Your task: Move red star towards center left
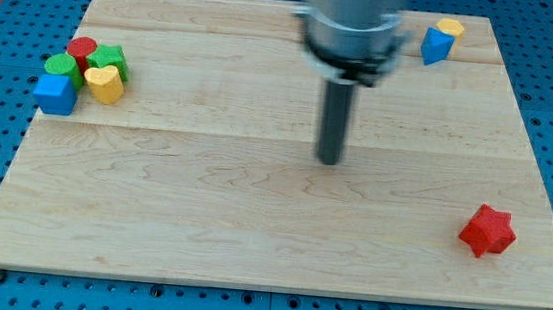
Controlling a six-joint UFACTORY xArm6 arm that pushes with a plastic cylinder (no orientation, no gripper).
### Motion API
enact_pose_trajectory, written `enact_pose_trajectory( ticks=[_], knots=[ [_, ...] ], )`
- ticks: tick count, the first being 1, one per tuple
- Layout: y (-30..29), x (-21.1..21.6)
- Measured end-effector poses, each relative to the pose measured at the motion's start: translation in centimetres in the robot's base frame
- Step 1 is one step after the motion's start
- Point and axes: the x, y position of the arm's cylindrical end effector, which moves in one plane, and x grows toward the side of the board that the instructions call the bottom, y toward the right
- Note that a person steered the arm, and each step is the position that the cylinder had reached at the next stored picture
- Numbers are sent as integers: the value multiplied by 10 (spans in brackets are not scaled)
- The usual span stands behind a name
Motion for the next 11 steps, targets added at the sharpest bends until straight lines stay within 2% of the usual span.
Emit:
enact_pose_trajectory(
  ticks=[1, 2, 3, 4, 5, 7, 8, 9, 10, 11],
  knots=[
    [110, 9],
    [207, 46],
    [249, 92],
    [218, 105],
    [154, 89],
    [-20, 56],
    [-30, 53],
    [17, 78],
    [12, 117],
    [-50, 113]
  ],
)
